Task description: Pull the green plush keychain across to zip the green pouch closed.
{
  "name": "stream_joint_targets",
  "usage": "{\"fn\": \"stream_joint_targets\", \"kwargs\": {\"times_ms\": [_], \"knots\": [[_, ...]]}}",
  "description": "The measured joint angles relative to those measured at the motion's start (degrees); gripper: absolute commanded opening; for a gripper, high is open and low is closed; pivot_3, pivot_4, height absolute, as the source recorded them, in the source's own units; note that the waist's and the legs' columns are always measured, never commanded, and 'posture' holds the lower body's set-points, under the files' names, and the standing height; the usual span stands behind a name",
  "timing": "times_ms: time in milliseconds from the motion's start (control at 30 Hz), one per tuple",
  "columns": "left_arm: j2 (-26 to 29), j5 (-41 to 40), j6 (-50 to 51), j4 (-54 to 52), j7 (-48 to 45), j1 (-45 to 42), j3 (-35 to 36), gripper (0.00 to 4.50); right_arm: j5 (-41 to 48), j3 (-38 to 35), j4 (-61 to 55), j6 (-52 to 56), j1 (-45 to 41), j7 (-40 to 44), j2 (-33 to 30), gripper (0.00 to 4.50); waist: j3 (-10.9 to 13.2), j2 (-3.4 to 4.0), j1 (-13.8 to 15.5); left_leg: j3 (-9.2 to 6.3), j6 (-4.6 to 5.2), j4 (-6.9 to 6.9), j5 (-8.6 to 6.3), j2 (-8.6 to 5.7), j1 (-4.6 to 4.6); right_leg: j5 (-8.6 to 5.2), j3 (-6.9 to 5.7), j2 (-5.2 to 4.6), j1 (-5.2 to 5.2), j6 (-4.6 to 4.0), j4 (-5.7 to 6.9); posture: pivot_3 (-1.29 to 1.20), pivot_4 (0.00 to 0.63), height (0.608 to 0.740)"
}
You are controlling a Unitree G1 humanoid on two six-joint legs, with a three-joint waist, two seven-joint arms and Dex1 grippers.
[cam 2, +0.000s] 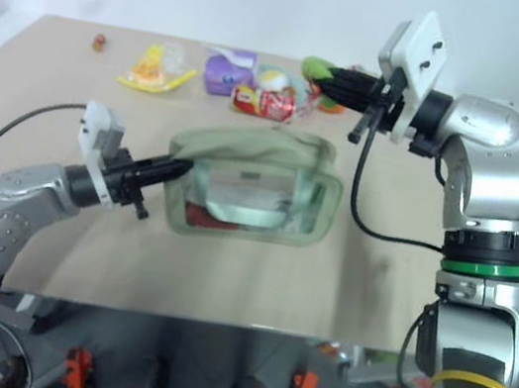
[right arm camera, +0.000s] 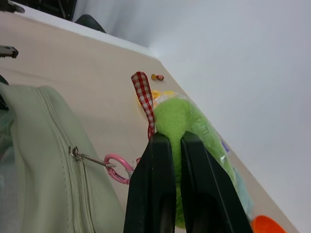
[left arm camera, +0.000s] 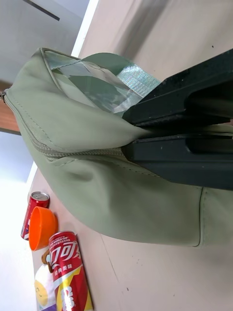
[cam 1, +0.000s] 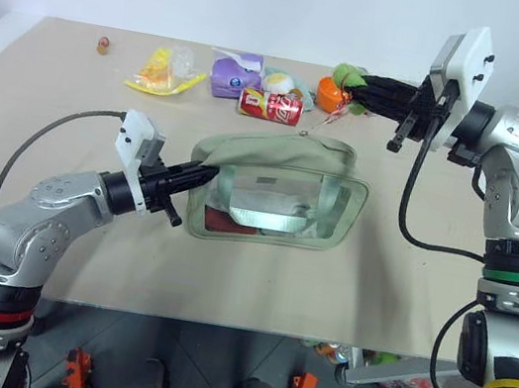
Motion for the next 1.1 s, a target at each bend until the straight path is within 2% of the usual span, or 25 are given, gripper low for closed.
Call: {"fn": "stream_joint_targets", "kwargs": {"times_ms": [267, 433, 567, 700, 867, 1000, 1100], "knots": [[0.1, 1.03, -0.18, -2.51, 1.27, 1.02, -0.08, 0.0, -2.87, -4.74, 2.88, -0.56, 9.91, -4.54, -7.54, 0.02, 0.0, 0.0, 0.16, 0.01, 0.0, 0.01, 0.0, -0.01, 0.0, -0.01, 0.01, -0.01, 0.01, 0.0, -0.01, 0.0, 0.15, 0.74], [0.12, 1.33, -0.18, -4.24, 2.32, 1.23, -0.17, 0.0, -4.53, -5.77, 3.12, -0.65, 16.51, -10.06, -7.62, 0.02, 0.0, 0.01, -0.47, 0.05, -0.01, 0.01, 0.0, 0.0, 0.08, 0.01, 0.09, 0.02, 0.02, -0.01, 0.03, 0.0, 0.15, 0.74], [0.12, 2.7, -0.42, -4.36, 3.33, 1.61, -0.34, 0.0, -6.1, -5.6, -2.73, 0.8, 23.7, -15.92, -3.77, 0.02, -0.01, -0.02, -0.81, 0.01, -0.01, 0.01, 0.01, 0.02, 0.15, -0.03, 0.08, 0.07, 0.09, 0.05, 0.04, 0.0, 0.15, 0.74], [0.04, 3.26, -0.42, -4.76, 3.99, 1.73, -0.41, 0.0, -9.71, -1.08, -4.62, 0.91, 30.34, -20.57, 2.83, 0.02, 0.0, 0.01, -0.87, 0.06, -0.04, 0.02, 0.03, 0.01, 0.15, -0.07, 0.14, 0.06, 0.06, 0.25, 0.05, 0.0, 0.15, 0.74], [-0.12, 3.24, -0.17, -5.35, 4.92, 1.78, -0.67, 0.0, -13.33, 0.86, -0.63, -4.57, 30.46, -23.62, 5.93, 0.02, -0.03, -0.04, -0.88, 0.08, -0.06, 0.07, 0.04, 0.01, 0.19, -0.04, 0.15, 0.06, 0.14, 0.33, 0.03, 0.0, 0.15, 0.74], [-0.25, 2.97, 0.2, -5.5, 5.75, 1.78, -0.62, 0.0, -12.74, 0.45, 2.09, -6.88, 29.9, -23.93, 8.13, 0.02, -0.03, -0.04, -0.94, 0.05, -0.05, 0.05, 0.04, 0.03, 0.25, -0.03, 0.17, 0.14, 0.15, 0.32, 0.04, 0.0, 0.15, 0.74], [-0.6, 1.08, 1.77, -5.39, 6.5, 1.79, 0.32, 1.11, -8.65, -2.06, 1.94, -4.38, 29.02, -23.01, 9.06, 1.06, -0.03, -0.04, -0.91, 0.04, -0.04, 0.05, 0.05, 0.02, 0.22, -0.02, 0.16, 0.12, 0.15, 0.32, 0.06, 0.0, 0.15, 0.74]]}}
